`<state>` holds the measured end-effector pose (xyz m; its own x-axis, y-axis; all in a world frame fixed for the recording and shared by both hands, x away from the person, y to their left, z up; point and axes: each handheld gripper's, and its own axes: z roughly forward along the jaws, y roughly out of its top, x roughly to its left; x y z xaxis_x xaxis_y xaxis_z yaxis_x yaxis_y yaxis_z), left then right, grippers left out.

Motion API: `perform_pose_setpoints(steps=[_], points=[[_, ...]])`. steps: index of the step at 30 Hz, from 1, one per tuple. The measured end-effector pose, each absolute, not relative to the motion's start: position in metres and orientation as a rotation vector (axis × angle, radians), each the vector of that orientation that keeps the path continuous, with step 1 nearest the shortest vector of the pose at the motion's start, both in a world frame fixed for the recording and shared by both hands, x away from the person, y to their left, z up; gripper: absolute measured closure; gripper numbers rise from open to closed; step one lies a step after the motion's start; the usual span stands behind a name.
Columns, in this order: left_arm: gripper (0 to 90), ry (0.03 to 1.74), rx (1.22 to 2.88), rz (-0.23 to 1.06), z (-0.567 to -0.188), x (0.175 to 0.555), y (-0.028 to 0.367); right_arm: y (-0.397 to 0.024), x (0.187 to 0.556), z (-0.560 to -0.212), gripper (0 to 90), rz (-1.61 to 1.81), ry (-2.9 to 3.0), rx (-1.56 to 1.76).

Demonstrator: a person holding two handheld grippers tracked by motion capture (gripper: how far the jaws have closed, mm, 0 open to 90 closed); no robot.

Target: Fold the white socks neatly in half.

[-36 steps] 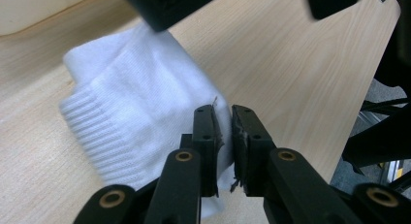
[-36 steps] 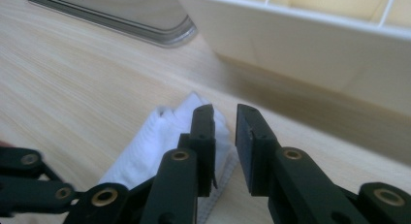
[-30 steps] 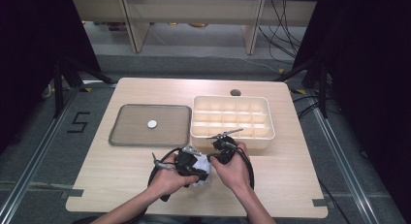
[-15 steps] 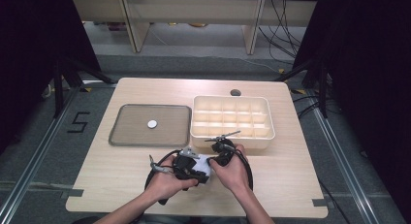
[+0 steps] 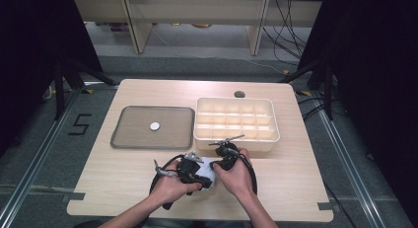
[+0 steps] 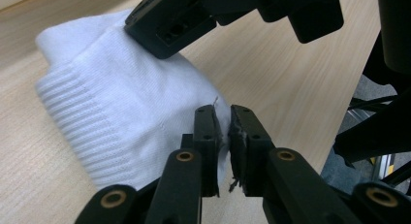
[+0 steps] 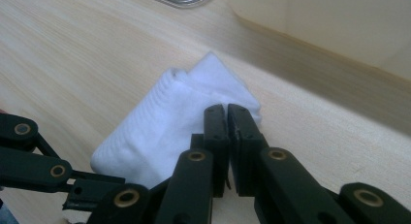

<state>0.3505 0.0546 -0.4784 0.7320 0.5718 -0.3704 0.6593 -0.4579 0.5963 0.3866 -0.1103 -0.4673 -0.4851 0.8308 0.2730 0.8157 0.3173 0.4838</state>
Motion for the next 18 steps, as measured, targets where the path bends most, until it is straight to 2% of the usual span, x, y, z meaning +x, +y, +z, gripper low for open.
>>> perform_pose_setpoints(steps=[7,9,13,15,18], points=[[72.0,0.939,2.122,-0.171,-0.466,0.348,0.069,-0.111,0.384,-0.467,83.4,0.933,2.514,1.579],[67.0,0.933,2.062,-0.203,-0.459,0.349,0.08,-0.113,0.384,-0.466,81.2,0.931,2.505,1.56],[55.3,0.985,2.012,-0.166,-0.451,0.354,0.102,-0.114,0.383,-0.461,77.3,0.985,2.491,1.538],[49.6,1.052,1.973,-0.108,-0.452,0.361,0.112,-0.115,0.381,-0.457,74.9,1.0,2.468,1.573],[45.0,1.139,1.949,-0.097,-0.456,0.374,0.124,-0.119,0.381,-0.451,71.7,1.023,2.449,1.568]])
